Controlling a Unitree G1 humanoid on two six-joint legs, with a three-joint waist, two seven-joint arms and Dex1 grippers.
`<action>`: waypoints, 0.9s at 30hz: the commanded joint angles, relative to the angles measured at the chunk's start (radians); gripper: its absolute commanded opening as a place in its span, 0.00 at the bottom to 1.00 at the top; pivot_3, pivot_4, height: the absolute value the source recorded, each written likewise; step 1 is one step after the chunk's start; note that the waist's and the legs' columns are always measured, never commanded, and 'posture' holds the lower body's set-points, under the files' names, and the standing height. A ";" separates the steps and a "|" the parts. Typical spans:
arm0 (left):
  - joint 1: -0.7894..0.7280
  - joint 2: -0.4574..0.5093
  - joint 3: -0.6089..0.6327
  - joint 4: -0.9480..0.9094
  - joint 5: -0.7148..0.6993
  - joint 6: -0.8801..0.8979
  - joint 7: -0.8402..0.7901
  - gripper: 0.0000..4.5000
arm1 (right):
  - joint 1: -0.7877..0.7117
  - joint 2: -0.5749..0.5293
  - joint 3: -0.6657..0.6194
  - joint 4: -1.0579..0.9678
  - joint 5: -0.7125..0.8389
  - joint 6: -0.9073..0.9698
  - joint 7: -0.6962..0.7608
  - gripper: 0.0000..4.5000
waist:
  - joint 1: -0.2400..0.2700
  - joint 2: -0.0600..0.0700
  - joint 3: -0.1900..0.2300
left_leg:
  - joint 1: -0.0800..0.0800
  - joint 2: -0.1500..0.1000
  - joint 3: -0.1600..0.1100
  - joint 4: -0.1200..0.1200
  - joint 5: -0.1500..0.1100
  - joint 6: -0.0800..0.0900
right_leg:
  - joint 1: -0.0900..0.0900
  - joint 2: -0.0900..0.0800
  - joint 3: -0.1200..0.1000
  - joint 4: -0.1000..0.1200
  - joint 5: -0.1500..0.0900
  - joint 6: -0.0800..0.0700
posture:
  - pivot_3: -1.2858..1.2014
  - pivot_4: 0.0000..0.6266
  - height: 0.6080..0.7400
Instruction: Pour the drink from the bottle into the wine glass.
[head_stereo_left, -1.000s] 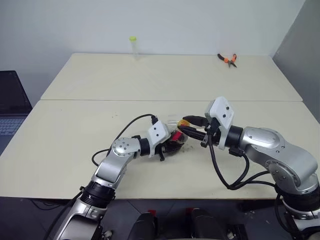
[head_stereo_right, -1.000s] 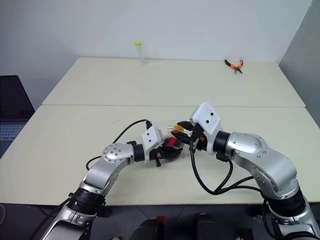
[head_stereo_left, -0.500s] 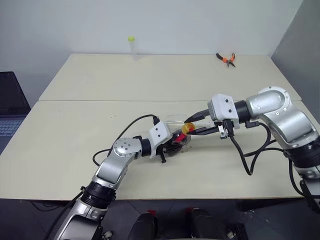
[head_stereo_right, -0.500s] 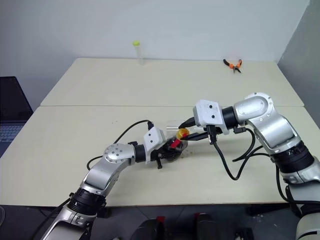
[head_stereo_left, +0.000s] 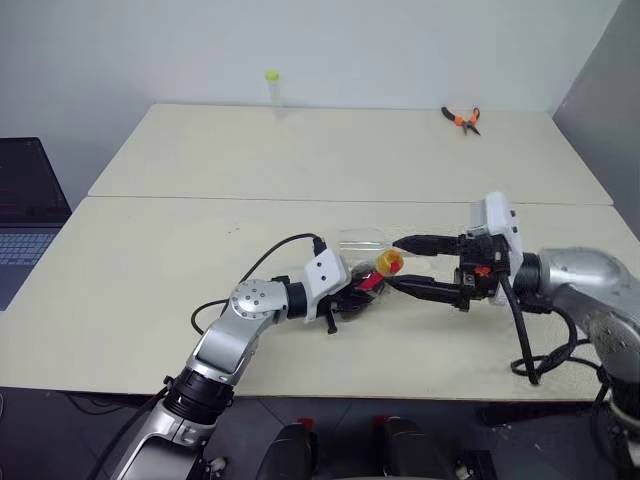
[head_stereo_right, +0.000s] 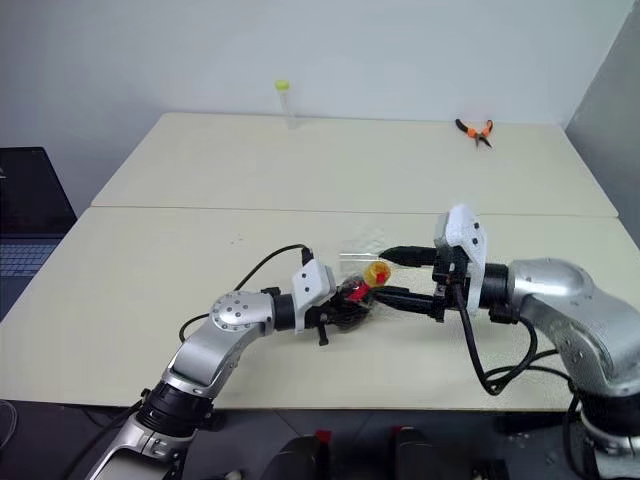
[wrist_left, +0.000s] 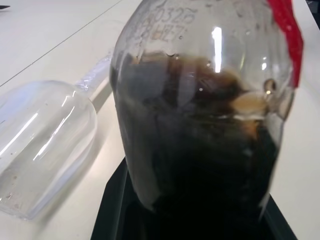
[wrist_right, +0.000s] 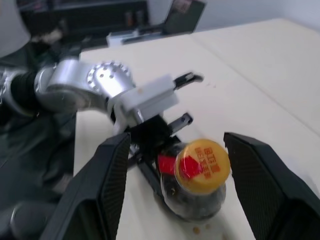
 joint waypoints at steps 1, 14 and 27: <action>-0.023 -0.005 0.026 -0.010 -0.010 -0.033 0.004 0.22 | 0.063 0.098 -0.027 -0.129 0.015 0.040 -0.234 0.72 | 0.001 0.000 0.000 | 0.000 0.000 0.000 0.000 0.000 0.000 | 0.000 0.000 0.000 0.000 0.000 0.000 | 0.52 0.24 1.00; -0.055 -0.007 0.016 0.038 -0.006 -0.063 -0.011 0.22 | 0.139 0.208 0.068 -0.181 -0.127 0.005 -0.438 0.72 | -0.002 0.000 0.000 | 0.000 0.000 0.001 0.000 0.000 0.000 | 0.000 0.005 0.001 0.000 0.000 0.000 | 0.52 0.24 1.00; -0.049 -0.004 0.019 0.039 -0.003 -0.068 -0.002 0.22 | 0.138 0.180 0.063 -0.157 -0.111 -0.010 -0.392 0.27 | -0.016 0.000 0.000 | 0.000 0.001 0.001 0.000 0.000 0.000 | 0.000 0.006 0.000 0.000 0.000 0.000 | 0.52 0.24 1.00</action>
